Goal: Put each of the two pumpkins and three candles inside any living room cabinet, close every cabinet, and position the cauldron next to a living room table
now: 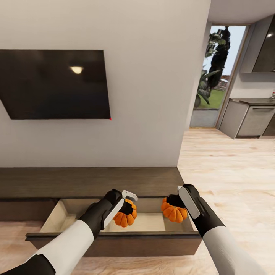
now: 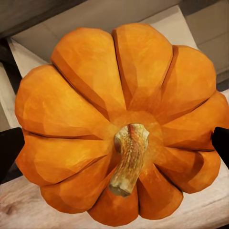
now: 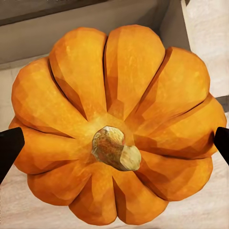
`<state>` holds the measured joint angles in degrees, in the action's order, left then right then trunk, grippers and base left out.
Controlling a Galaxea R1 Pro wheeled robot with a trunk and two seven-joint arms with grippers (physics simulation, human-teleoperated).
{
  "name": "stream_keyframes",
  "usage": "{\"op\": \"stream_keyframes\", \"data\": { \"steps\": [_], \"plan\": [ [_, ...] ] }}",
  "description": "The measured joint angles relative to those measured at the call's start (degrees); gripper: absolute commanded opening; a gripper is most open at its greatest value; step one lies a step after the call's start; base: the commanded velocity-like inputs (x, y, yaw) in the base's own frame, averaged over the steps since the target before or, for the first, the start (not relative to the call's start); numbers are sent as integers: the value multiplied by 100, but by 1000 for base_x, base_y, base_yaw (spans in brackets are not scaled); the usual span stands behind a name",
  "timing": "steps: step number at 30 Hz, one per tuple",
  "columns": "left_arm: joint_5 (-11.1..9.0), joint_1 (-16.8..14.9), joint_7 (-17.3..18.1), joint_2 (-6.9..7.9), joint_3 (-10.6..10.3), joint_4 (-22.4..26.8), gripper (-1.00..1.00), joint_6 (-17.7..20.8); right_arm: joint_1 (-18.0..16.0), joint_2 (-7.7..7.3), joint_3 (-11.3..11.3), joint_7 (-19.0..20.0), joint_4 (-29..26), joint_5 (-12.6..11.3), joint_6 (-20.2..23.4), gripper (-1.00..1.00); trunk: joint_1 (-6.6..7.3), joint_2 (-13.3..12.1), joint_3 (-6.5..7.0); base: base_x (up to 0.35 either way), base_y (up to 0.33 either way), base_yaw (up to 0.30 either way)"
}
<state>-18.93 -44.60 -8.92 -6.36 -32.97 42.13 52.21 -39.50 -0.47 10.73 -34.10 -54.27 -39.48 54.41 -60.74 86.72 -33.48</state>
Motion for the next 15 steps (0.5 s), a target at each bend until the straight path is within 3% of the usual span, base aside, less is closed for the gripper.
{"op": "stream_keyframes", "data": {
  "steps": [15],
  "plan": [
    [1,0,0,0,0,0,-100,0,0,0,1,0,0,-3,0,-100,0,0,2,39,32,-5]
  ]
}}
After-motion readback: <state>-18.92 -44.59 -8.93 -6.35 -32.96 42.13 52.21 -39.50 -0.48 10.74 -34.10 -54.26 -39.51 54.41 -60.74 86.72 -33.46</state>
